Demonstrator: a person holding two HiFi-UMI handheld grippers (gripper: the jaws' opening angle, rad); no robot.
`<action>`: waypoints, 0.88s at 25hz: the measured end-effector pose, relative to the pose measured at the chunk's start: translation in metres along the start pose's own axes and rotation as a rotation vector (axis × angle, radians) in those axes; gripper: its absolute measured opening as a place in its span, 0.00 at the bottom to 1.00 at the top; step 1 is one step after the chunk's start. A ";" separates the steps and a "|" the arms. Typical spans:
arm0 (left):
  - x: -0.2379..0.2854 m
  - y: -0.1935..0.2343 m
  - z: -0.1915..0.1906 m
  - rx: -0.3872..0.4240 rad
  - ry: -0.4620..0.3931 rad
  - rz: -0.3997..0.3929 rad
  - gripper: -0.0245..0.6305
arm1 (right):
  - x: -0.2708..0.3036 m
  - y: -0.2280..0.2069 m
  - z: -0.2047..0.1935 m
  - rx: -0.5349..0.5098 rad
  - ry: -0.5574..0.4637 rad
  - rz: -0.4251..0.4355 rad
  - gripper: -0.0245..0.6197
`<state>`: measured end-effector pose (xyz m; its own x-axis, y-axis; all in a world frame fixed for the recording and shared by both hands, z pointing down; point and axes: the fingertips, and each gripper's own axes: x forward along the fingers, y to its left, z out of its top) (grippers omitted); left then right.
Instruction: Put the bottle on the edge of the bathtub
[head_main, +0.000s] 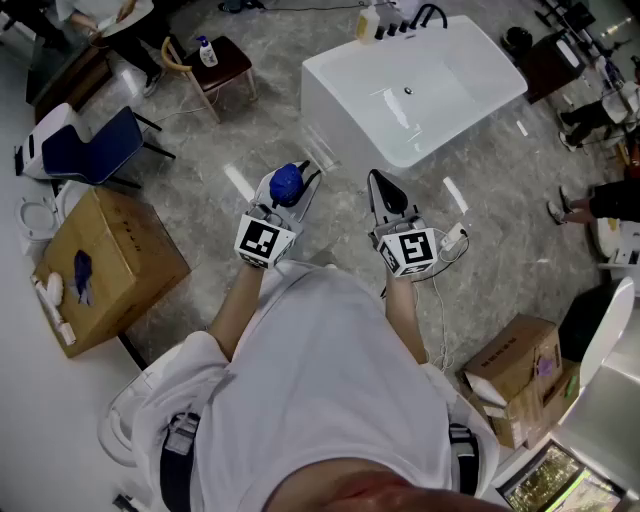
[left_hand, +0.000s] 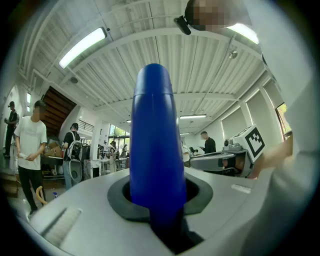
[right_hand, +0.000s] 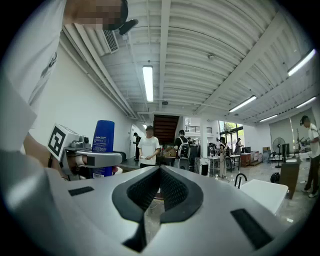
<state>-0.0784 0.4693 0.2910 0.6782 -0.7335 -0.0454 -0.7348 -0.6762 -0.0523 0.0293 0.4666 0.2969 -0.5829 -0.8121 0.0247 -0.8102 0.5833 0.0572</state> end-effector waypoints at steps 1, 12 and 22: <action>0.001 0.001 -0.001 0.000 0.001 0.000 0.18 | 0.001 -0.001 0.000 -0.001 -0.002 -0.001 0.04; -0.007 0.006 -0.004 -0.004 -0.003 0.019 0.18 | 0.002 -0.005 0.000 0.010 -0.006 -0.011 0.04; -0.049 0.050 -0.009 -0.026 -0.008 0.044 0.18 | 0.034 0.023 0.000 0.004 0.016 -0.007 0.04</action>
<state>-0.1480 0.4706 0.2992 0.6453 -0.7619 -0.0555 -0.7637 -0.6451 -0.0238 -0.0095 0.4527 0.2990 -0.5765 -0.8161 0.0400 -0.8144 0.5779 0.0537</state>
